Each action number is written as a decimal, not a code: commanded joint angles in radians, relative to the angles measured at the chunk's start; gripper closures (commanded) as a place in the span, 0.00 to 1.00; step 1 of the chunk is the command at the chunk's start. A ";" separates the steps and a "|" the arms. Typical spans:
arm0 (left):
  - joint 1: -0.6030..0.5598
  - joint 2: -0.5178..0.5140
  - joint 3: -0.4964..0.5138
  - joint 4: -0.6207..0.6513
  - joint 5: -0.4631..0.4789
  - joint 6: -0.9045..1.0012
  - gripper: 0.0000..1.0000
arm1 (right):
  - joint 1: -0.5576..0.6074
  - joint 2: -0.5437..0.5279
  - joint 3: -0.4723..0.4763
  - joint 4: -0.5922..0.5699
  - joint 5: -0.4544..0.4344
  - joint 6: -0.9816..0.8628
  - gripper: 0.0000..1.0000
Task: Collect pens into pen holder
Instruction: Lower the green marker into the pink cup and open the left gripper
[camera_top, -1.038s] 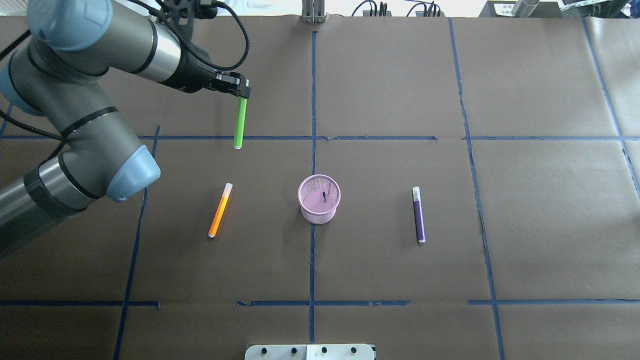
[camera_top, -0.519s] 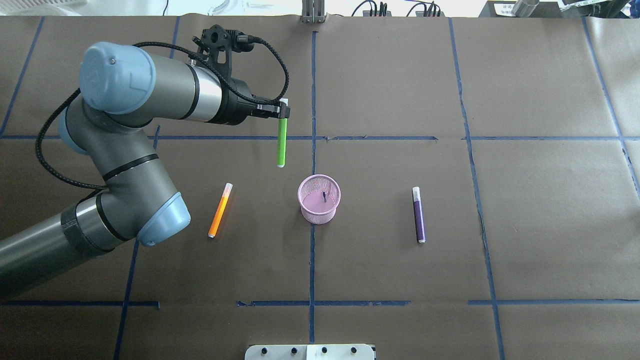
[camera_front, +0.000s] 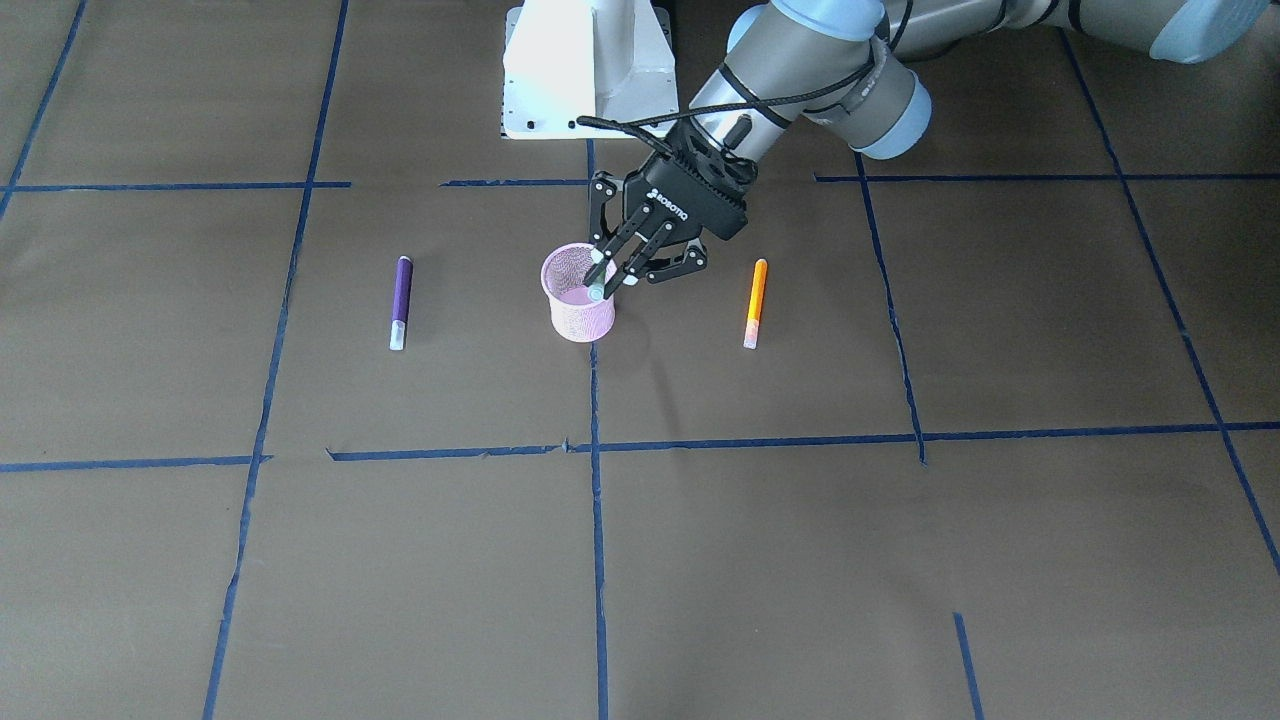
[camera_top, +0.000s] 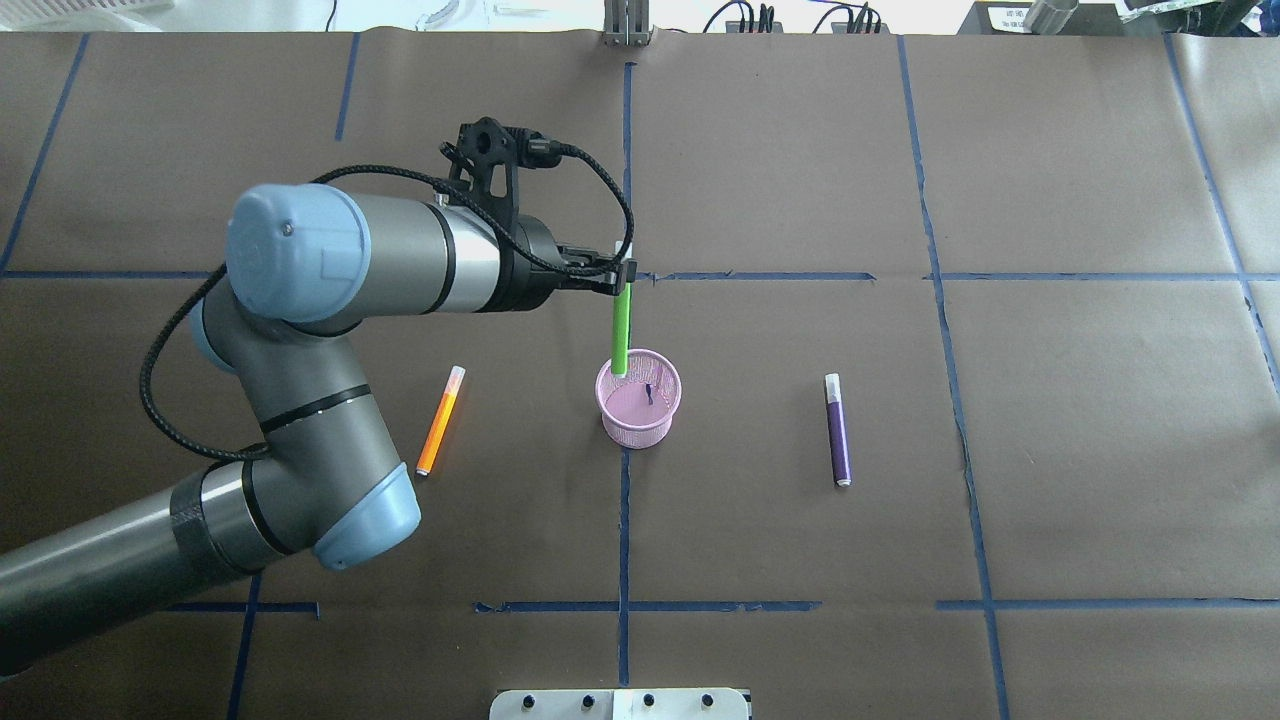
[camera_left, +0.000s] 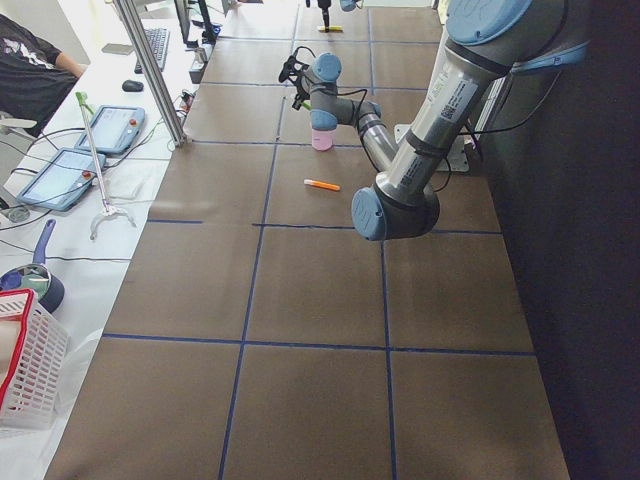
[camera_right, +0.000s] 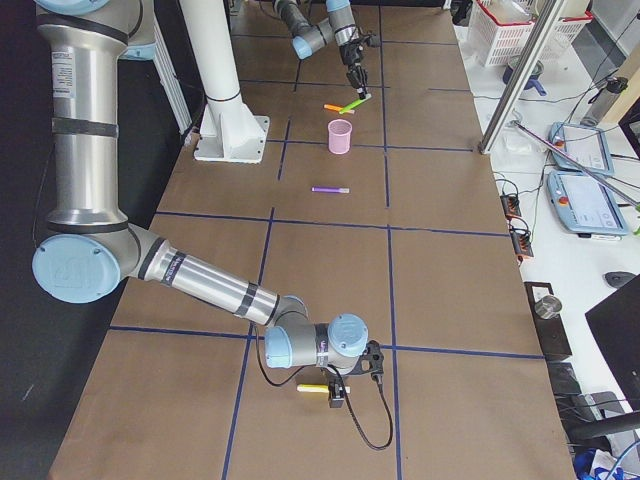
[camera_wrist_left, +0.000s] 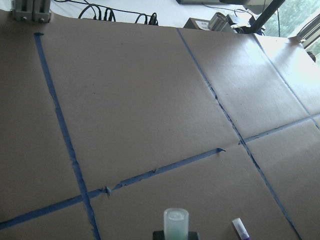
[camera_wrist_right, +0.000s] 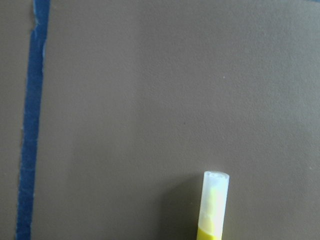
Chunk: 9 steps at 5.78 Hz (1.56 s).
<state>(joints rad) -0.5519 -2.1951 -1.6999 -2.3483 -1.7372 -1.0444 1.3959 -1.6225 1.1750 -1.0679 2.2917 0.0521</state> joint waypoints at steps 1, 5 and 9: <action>0.046 0.008 -0.001 -0.075 0.053 0.029 1.00 | 0.000 0.000 0.000 -0.001 0.002 0.000 0.00; 0.050 0.037 0.069 -0.217 0.218 0.150 1.00 | 0.000 -0.005 0.002 0.000 0.008 0.000 0.00; 0.139 0.046 0.108 -0.249 0.252 0.149 0.99 | 0.000 -0.007 0.002 -0.001 0.008 0.000 0.00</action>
<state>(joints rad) -0.4187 -2.1498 -1.5857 -2.5953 -1.4876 -0.8948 1.3959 -1.6290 1.1765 -1.0681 2.2994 0.0522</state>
